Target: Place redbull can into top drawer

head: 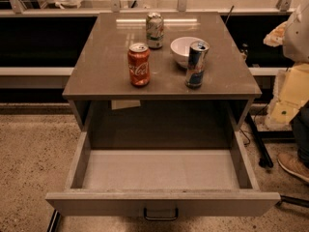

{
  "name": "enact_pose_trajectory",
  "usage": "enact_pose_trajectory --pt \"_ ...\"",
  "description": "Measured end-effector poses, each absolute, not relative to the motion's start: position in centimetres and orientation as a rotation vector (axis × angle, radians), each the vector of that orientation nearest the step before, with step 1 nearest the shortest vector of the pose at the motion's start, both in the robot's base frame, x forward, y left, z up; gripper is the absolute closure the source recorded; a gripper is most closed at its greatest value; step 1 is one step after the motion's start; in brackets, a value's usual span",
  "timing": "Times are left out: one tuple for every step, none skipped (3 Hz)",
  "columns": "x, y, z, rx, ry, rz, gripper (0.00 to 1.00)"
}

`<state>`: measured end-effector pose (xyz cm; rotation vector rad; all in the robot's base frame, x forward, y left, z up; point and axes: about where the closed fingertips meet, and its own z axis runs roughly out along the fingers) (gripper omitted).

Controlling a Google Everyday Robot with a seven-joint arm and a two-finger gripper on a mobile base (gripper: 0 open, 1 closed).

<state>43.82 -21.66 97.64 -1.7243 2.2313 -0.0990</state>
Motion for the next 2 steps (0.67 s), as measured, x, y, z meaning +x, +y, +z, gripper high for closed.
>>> enact_pose_trajectory --pt "43.82 -21.66 97.64 -1.724 2.231 -0.099 0.0" --pt "44.54 -21.66 97.3 -1.669 2.184 -0.056 0.0"
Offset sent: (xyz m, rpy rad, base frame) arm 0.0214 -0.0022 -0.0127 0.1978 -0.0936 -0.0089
